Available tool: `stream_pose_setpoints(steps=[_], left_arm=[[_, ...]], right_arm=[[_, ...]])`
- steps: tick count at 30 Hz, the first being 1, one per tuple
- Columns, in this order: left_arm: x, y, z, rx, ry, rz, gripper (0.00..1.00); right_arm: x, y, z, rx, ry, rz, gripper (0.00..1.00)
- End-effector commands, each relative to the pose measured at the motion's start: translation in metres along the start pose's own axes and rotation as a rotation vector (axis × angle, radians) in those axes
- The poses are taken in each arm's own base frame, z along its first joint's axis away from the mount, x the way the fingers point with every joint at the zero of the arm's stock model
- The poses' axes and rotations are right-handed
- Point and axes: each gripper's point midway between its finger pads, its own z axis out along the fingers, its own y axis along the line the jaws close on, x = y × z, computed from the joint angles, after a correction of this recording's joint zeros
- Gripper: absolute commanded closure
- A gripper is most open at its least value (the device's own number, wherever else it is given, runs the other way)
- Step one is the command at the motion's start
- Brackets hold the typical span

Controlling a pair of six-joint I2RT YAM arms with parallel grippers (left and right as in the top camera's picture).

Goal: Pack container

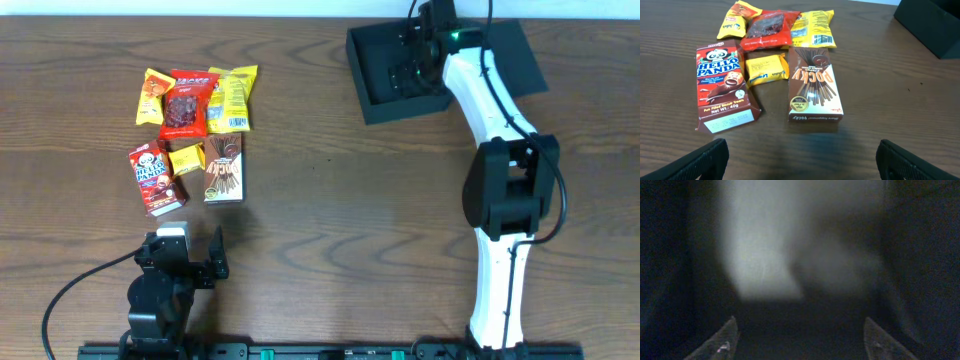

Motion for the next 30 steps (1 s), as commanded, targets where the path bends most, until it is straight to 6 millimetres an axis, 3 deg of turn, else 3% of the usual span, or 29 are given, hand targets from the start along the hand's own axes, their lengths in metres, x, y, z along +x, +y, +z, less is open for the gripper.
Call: stream_pose_setpoints(steps=[1, 4, 6, 11, 14, 16, 24, 30], left_arm=[[0.006, 0.003, 0.003, -0.01, 0.01, 0.009, 0.05], [0.006, 0.003, 0.003, -0.01, 0.01, 0.009, 0.05], [0.006, 0.003, 0.003, -0.01, 0.01, 0.009, 0.05], [0.006, 0.003, 0.003, -0.01, 0.01, 0.009, 0.05], [0.006, 0.003, 0.003, -0.01, 0.01, 0.009, 0.05], [0.006, 0.003, 0.003, -0.01, 0.01, 0.009, 0.05], [0.006, 0.003, 0.003, -0.01, 0.01, 0.009, 0.05], [0.006, 0.003, 0.003, -0.01, 0.01, 0.009, 0.05]], right_arm=[[0.001, -0.005, -0.021, 0.057, 0.027, -0.13, 0.23], [0.019, -0.006, -0.027, 0.09, 0.112, -0.191, 0.23], [0.02, 0.001, -0.029, 0.085, 0.115, -0.2, 0.23], [0.001, 0.03, -0.048, 0.072, 0.033, -0.246, 0.22], [-0.017, 0.059, -0.065, 0.04, -0.057, -0.286, 0.11], [-0.024, 0.077, -0.069, -0.001, -0.098, -0.304, 0.09], [-0.034, 0.097, -0.07, -0.023, -0.149, -0.327, 0.12], [-0.024, 0.101, -0.044, -0.063, -0.102, -0.326, 0.2]])
